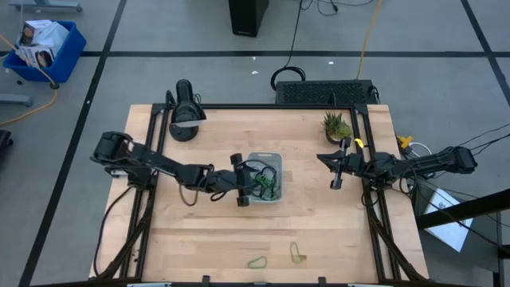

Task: Pick and place rubber bands into bin
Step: Put the green rubber band into the gray bin

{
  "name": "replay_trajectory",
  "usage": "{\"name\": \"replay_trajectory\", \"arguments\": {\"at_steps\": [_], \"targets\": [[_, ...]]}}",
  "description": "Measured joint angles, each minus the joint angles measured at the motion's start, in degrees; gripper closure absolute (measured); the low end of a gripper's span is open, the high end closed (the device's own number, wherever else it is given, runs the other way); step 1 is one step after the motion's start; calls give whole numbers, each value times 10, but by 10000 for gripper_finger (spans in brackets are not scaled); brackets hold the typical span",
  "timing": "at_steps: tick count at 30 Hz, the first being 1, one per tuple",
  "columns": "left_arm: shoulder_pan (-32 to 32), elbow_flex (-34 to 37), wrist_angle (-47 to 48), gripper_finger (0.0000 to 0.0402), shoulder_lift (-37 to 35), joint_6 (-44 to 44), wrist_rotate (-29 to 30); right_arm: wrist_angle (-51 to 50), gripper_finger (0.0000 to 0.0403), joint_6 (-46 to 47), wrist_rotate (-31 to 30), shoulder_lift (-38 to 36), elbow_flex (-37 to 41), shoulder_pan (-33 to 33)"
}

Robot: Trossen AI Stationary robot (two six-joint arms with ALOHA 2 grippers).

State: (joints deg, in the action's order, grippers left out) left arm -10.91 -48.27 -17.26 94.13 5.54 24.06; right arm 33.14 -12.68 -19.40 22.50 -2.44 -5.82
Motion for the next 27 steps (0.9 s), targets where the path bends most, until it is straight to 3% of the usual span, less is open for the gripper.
{"name": "replay_trajectory", "arguments": {"at_steps": [4, 8, 12, 21, 27], "targets": [[-38, 11, 60, 206, -75, 49, 69, -6, 399, 2, 0, 0, 0, 0], [-54, 58, 65, 293, -176, 65, 77, -20, 399, 6, 0, 0, 0, 0], [-46, 144, 33, 387, -274, 43, 30, -18, 399, 11, 0, 0, 0, 0], [-8, 397, -281, 397, -400, -18, -84, -17, 399, 17, 0, 0, 0, 0], [11, 463, -296, 399, -431, -57, -118, -16, 399, 43, 0, 0, 0, 0]]}}
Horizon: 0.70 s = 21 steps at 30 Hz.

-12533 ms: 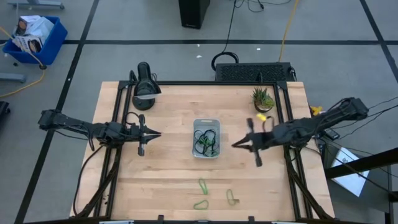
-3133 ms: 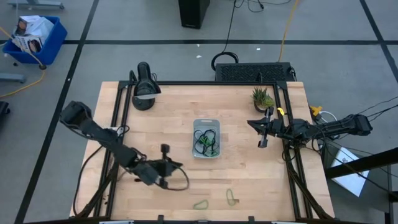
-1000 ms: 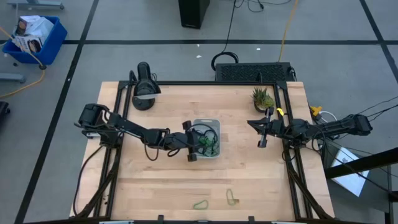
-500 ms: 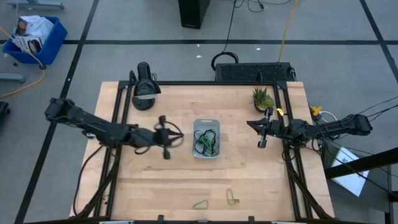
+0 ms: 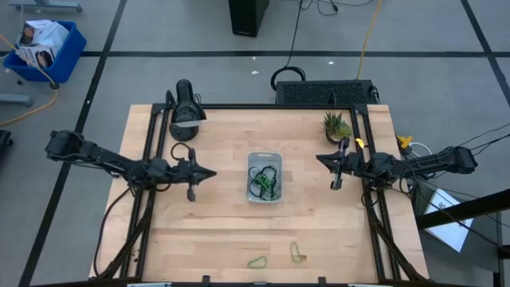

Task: Pick and place rubber bands into bin
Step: Put the green rubber band into the gray bin

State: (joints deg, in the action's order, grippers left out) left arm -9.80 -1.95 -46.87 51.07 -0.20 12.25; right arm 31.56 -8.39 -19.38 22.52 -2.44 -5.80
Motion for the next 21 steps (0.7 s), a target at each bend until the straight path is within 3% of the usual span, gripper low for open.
{"name": "replay_trajectory", "arguments": {"at_steps": [3, 9, 16, 21], "targets": [[0, -2, 0, 399, -12, 35, -37, -10, 399, 26, 0, 2, 0, 0], [-8, -25, 17, 400, -83, 145, -38, -40, 399, 67, 0, 11, 0, 0], [-8, -30, 219, 400, -256, 218, 27, -19, 399, 54, 1, 12, 0, 0], [-8, -7, 267, 401, -364, 222, 1, 7, 399, 24, 1, 12, 0, 0]]}}
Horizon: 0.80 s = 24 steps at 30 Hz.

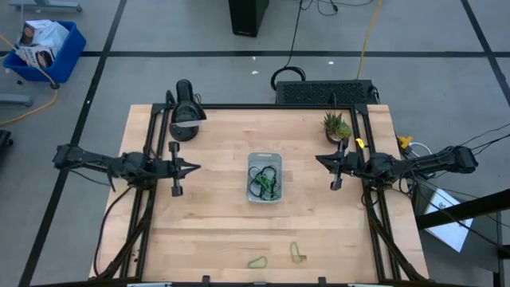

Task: Pick and place rubber bands into bin
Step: Put the green rubber band into the gray bin

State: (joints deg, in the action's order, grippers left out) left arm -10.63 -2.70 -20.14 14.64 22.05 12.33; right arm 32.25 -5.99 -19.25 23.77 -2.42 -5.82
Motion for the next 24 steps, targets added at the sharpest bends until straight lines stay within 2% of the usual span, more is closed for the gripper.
{"name": "replay_trajectory", "arguments": {"at_steps": [6, 11, 18, 24], "targets": [[11, 21, 56, 401, -58, 3, -6, 16, 399, -15, 0, 0, 0, 0], [19, 21, 60, 400, -56, 10, -30, 10, 399, -5, 1, 0, 0, 0], [21, 21, 109, 373, -56, -44, -18, -10, 399, 7, 45, 4, 0, -3], [21, 21, 120, 358, -56, -56, -9, 4, 399, 26, 45, 31, 0, -3]]}}
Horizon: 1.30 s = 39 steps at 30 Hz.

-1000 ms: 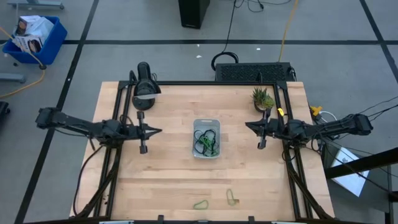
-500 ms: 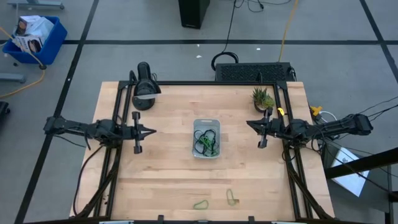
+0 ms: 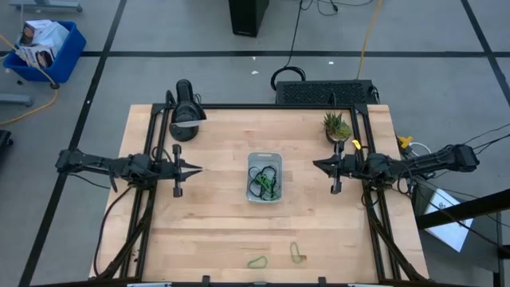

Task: Pick and place rubber bands into bin
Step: Put the green rubber band into the gray bin

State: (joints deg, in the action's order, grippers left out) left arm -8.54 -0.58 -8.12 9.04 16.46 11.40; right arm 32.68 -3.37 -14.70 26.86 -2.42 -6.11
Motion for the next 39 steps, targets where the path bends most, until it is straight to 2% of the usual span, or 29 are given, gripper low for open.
{"name": "replay_trajectory", "arguments": {"at_steps": [7, 12, 16, 20, 24, 30, 35, 39], "targets": [[0, 0, -73, 356, 0, 30, 12, 56, 399, 31, 0, 71, 0, 0], [0, 0, -79, 355, 0, 66, 60, 91, 399, 1, 0, 127, -16, -28], [0, 0, -57, 355, 0, 70, 111, 92, 399, -52, -17, 175, -63, -74], [0, 0, -40, 355, 0, 54, 127, 55, 387, -87, -61, 231, -135, -129], [0, 0, -33, 355, 0, 48, 127, 0, 343, -95, -116, 304, -218, -183], [0, 0, -30, 355, 0, 4, 127, -89, 244, -58, -183, 430, -337, -254], [0, 0, -18, 355, 0, -17, 127, -193, 178, 11, -179, 506, -436, -294], [0, 0, -15, 355, 0, -20, 127, -238, 155, 77, -105, 557, -481, -313]]}}
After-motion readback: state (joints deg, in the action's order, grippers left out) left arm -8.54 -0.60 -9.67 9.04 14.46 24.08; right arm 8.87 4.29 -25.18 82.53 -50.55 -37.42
